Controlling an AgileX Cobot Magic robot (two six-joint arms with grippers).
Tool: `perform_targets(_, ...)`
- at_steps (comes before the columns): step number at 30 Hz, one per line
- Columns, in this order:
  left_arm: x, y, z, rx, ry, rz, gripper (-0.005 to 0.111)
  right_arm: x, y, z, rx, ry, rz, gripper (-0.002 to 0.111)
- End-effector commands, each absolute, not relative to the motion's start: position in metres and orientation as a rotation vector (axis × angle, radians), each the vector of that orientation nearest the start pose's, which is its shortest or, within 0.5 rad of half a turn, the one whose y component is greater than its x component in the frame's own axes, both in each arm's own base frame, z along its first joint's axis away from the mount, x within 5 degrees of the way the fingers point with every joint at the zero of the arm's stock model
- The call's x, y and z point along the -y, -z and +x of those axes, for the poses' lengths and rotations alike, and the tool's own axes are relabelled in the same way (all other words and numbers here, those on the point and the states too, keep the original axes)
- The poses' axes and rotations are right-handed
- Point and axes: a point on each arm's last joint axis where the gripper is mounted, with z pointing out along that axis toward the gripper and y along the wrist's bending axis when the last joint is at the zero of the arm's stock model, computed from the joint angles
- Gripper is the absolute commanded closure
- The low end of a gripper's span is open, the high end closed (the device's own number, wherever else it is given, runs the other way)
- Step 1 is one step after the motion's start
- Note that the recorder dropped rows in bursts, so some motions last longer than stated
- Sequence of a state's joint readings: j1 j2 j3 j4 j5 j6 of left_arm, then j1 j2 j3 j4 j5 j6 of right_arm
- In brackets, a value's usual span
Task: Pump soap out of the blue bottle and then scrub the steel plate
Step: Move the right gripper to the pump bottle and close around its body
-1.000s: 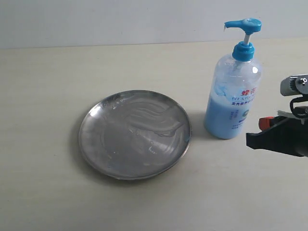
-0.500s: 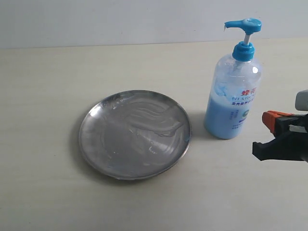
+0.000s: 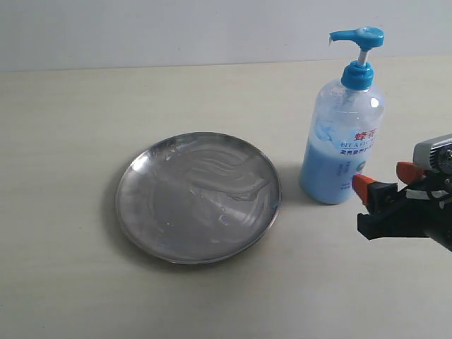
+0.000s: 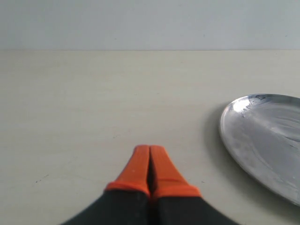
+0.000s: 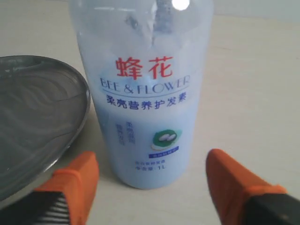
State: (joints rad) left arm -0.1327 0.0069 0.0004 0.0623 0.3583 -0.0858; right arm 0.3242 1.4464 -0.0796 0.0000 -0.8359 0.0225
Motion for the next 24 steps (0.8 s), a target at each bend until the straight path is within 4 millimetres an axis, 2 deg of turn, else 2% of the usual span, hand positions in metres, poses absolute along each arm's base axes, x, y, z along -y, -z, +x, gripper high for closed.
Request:
perform_targets(1, 0.005, -0.181, 0.053, -1.834, 0.09, 0.079, 0.107, -0.06, -0.132, 0.172, -1.957, -0.242, -0.328, 0.024)
perform_targets(8, 0.005, -0.181, 0.053, -1.834, 0.09, 0.079, 0.107, -0.065, -0.124, 0.188, -1.973, -0.236, -0.317, 0.014)
perform_targets(24, 0.005, -0.181, 0.053, -1.834, 0.09, 0.079, 0.107, -0.08, -0.108, 0.235, -1.986, -0.235, -0.299, 0.014)
